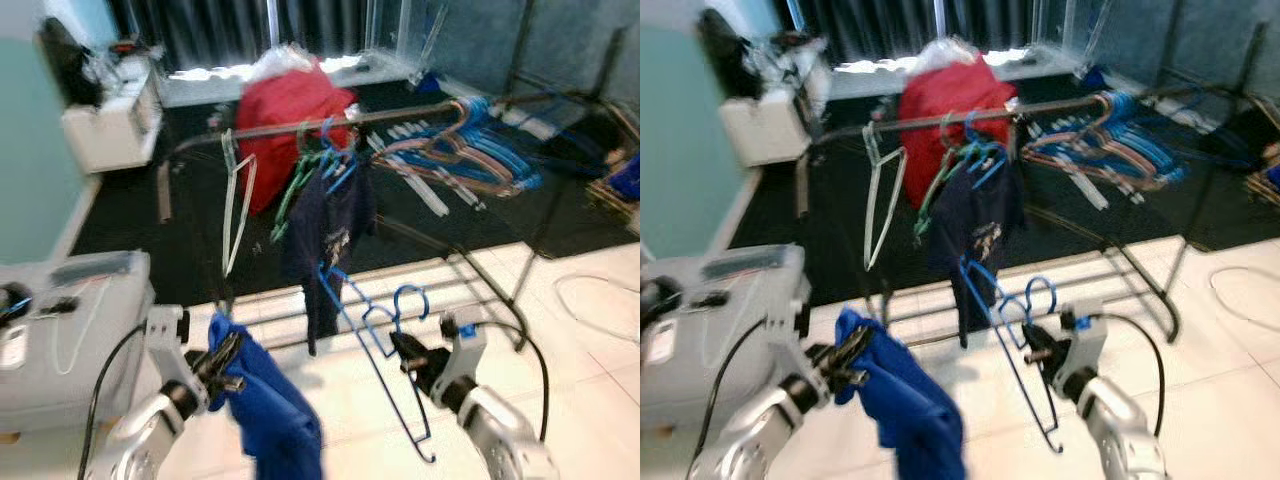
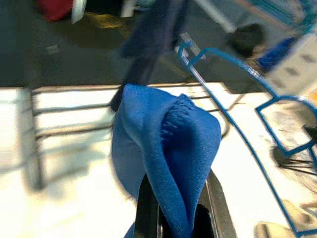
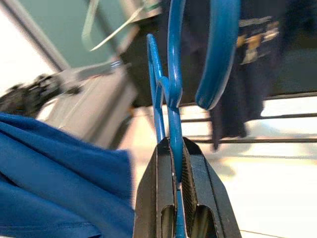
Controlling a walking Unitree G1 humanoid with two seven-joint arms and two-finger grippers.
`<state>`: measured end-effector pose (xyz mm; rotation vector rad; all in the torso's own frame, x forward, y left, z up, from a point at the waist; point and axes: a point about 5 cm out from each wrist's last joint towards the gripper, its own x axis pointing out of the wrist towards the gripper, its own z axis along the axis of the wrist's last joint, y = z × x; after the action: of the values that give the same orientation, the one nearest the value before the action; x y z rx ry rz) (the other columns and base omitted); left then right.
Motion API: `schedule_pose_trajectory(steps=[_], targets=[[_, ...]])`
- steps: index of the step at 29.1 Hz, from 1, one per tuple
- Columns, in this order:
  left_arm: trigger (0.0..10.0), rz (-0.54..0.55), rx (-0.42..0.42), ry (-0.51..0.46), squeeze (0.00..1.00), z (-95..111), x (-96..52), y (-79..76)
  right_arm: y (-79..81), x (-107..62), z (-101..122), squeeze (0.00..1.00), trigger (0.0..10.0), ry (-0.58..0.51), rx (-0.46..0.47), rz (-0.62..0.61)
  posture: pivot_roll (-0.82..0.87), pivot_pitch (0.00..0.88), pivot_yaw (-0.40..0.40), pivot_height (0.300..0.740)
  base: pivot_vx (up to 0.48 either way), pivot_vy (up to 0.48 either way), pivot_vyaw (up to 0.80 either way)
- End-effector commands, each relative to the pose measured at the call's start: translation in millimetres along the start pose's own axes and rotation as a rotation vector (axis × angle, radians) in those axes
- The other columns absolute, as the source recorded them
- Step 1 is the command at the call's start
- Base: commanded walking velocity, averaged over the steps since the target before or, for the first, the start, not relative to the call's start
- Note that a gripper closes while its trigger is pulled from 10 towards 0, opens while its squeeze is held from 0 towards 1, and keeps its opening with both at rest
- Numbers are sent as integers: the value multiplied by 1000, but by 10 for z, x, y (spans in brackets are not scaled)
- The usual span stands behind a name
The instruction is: Hang hanger
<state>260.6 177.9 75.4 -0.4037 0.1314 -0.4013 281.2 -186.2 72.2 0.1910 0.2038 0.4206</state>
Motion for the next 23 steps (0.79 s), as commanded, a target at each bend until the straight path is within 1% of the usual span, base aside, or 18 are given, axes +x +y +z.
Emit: schedule_pose_trajectory(steps=[1,9,23], targets=[[10000,-8,24,-4,0,4,3,0,14,-1,-29,0,10000,5,-19,14,-31,0,67,740,-386,0,781],[10000,-19,45,-2,0,-16,10,-4,27,7,-43,0,10000,-1,-18,26,-28,0,68,740,-383,0,781],[10000,-39,54,8,0,-24,14,-8,50,10,-53,0,10000,-2,-23,53,-25,0,71,740,-379,0,781]])
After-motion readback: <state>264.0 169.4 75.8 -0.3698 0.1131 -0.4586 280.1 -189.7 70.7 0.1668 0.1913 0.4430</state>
